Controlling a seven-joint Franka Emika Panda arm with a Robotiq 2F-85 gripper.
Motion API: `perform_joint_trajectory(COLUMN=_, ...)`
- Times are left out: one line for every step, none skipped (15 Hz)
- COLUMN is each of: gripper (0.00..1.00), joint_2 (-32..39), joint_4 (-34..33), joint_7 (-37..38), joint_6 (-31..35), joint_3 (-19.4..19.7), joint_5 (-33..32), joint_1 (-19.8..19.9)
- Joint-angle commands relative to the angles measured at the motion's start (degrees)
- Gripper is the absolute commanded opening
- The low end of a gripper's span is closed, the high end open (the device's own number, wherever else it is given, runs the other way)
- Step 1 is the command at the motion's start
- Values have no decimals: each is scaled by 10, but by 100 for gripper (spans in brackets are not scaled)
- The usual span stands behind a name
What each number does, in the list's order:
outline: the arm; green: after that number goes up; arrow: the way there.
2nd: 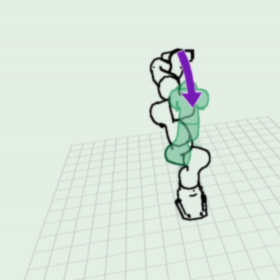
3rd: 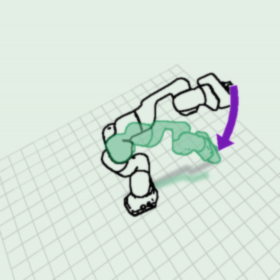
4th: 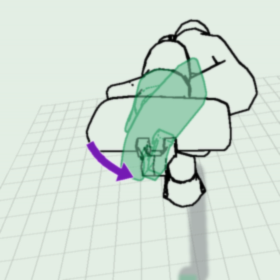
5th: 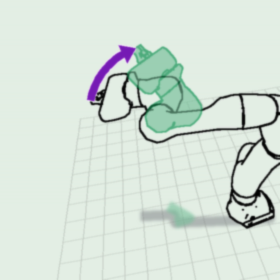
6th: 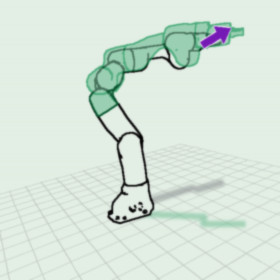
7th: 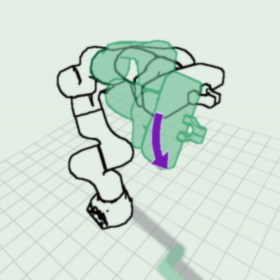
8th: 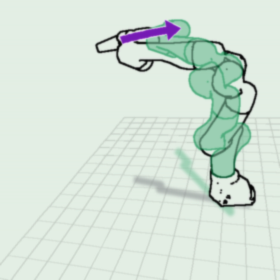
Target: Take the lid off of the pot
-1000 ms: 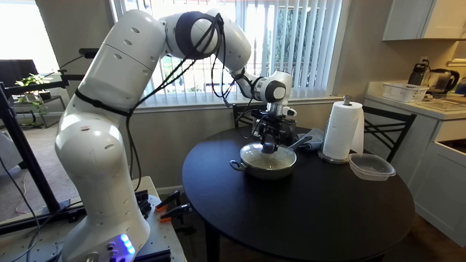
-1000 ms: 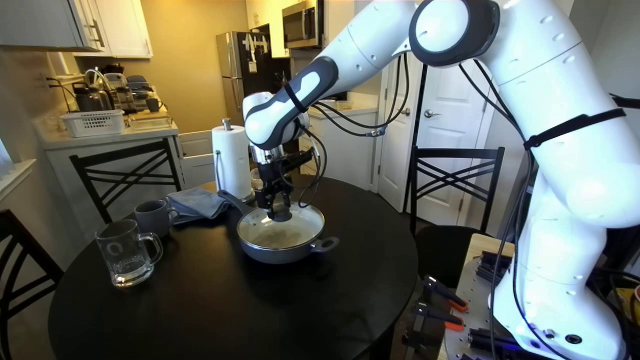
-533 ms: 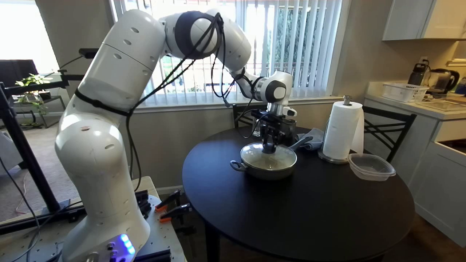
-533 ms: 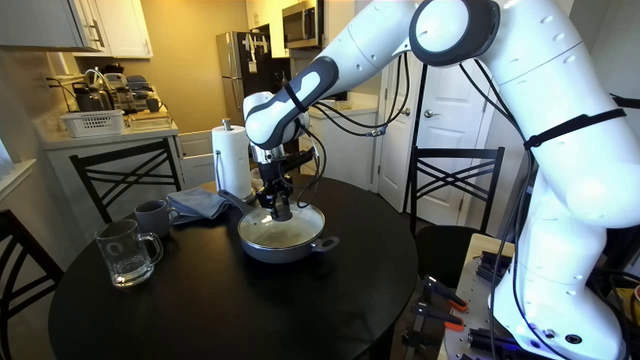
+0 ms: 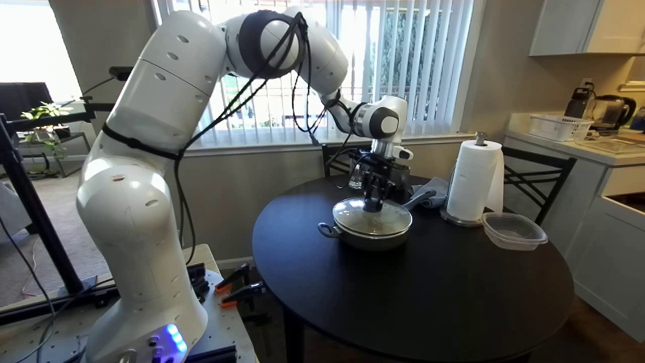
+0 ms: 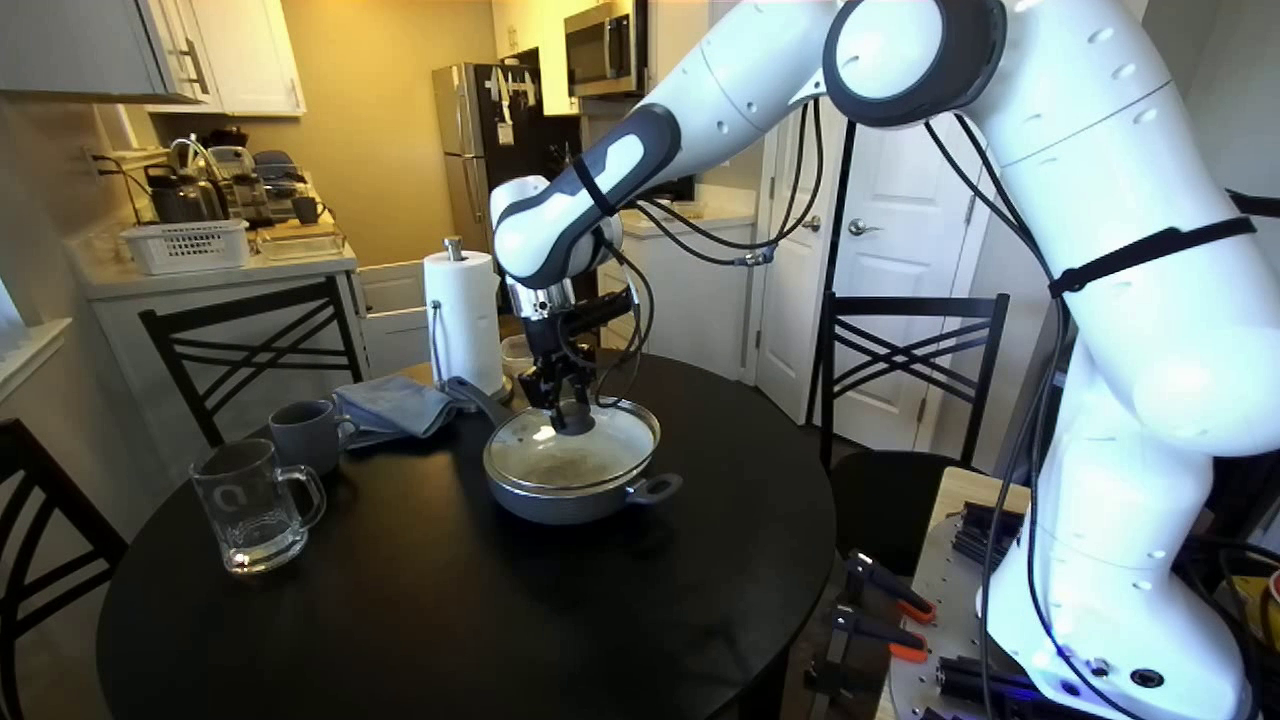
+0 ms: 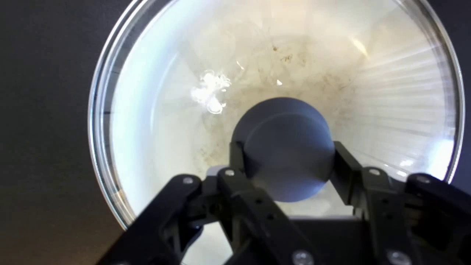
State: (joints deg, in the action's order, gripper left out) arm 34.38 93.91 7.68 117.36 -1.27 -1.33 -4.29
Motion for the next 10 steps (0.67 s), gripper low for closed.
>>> perform_joint_trajectory(gripper=33, joint_2=-56, joint_4=16, joint_7=10, joint_6=-45, joint_3=4, joint_5=8, joint_1=0)
perform_joint_trajectory(gripper=33, joint_2=-61, joint_4=14, joint_7=9, joint_6=-51, joint_3=4, joint_5=8, joint_1=0)
perform_joint_trajectory(gripper=33, joint_2=-65, joint_4=12, joint_7=10, joint_6=-57, joint_3=4, joint_5=7, joint_1=0)
perform_joint_trajectory(gripper=33, joint_2=-69, joint_4=12, joint_7=10, joint_6=-60, joint_3=5, joint_5=8, joint_1=2)
perform_joint_trajectory(gripper=33, joint_2=-72, joint_4=15, joint_7=11, joint_6=-62, joint_3=6, joint_5=9, joint_1=3)
perform_joint_trajectory(gripper=33, joint_2=-77, joint_4=19, joint_7=12, joint_6=-62, joint_3=7, joint_5=11, joint_1=6)
perform_joint_trajectory(gripper=33, joint_2=-82, joint_4=29, joint_7=14, joint_6=-56, joint_3=9, joint_5=16, joint_1=11)
perform_joint_trajectory(gripper=33, joint_2=-87, joint_4=40, joint_7=16, joint_6=-51, joint_3=11, joint_5=21, joint_1=15)
perform_joint_trajectory(gripper=33, joint_2=-96, joint_4=59, joint_7=20, joint_6=-42, joint_3=16, joint_5=27, joint_1=22)
perform_joint_trajectory(gripper=33, joint_2=-108, joint_4=82, joint_7=23, joint_6=-32, joint_3=20, joint_5=39, joint_1=29)
